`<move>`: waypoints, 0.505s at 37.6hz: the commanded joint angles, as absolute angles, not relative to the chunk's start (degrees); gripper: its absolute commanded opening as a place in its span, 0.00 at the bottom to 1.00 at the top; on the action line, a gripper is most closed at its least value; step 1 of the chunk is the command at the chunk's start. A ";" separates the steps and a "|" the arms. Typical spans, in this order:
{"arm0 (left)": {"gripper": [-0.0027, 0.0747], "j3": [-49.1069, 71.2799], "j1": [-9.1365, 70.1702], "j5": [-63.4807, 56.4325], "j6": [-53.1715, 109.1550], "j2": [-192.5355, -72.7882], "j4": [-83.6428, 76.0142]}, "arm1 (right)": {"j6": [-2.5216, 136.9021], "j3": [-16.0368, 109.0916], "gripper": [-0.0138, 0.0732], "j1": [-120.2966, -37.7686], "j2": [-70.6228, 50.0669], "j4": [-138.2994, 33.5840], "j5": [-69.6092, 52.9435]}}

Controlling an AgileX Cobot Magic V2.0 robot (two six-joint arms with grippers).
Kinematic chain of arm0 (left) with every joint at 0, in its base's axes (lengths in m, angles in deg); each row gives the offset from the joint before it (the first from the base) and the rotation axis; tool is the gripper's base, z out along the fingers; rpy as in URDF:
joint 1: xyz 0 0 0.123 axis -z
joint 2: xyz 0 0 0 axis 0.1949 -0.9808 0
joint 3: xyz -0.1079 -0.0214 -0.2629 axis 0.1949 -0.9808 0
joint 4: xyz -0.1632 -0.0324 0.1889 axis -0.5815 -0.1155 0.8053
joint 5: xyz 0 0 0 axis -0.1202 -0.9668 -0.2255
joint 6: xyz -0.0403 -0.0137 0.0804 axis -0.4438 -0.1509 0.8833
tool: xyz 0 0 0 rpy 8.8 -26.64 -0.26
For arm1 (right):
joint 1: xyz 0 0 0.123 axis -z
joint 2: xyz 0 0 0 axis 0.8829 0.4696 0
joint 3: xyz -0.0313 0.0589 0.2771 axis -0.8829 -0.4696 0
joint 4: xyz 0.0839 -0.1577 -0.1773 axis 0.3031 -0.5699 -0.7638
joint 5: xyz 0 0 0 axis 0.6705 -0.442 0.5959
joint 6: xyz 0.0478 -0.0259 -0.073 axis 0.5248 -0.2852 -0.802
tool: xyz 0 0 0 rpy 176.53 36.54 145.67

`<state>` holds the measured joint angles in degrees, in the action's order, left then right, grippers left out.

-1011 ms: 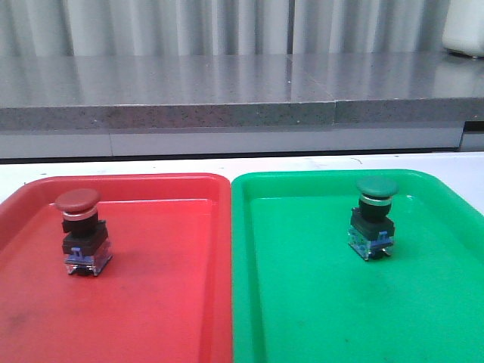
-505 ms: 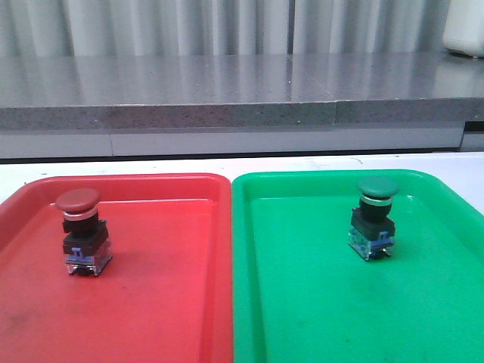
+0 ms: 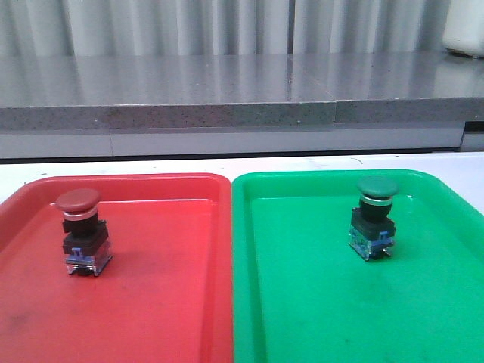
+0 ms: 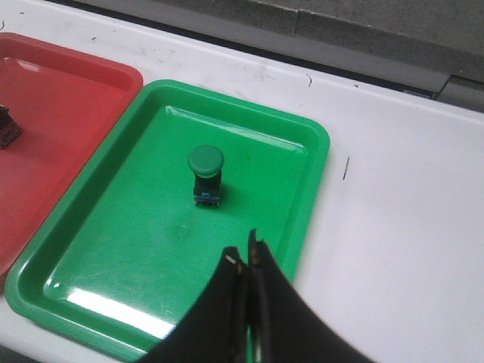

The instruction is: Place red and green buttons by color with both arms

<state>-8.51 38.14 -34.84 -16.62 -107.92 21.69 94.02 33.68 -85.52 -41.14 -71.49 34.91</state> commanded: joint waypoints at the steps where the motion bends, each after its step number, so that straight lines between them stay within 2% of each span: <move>1: 0.69 -6.98 38.58 -31.28 -16.82 -108.07 21.35 | 93.55 34.93 0.08 -85.49 -40.84 -71.95 31.28; 2: 0.66 -6.98 38.58 -31.40 -16.82 -108.07 21.35 | 93.55 34.93 0.08 -85.49 -40.84 -71.95 31.28; 3: 0.58 -6.98 38.58 -31.48 -16.82 -108.07 21.35 | 93.55 34.93 0.08 -85.49 -40.84 -71.95 31.28; 7: 0.17 -6.98 38.58 -31.62 -16.82 -108.07 21.35 | 93.55 34.93 0.08 -85.49 -40.84 -71.95 31.28; 9: 0.01 -6.98 38.58 -31.52 -16.82 -108.07 21.35 | 93.55 34.93 0.08 -85.49 -40.84 -71.95 31.28; 19: 0.01 -7.70 38.55 -30.66 -16.82 -106.79 22.36 | 93.55 34.93 0.08 -85.49 -40.84 -71.95 31.28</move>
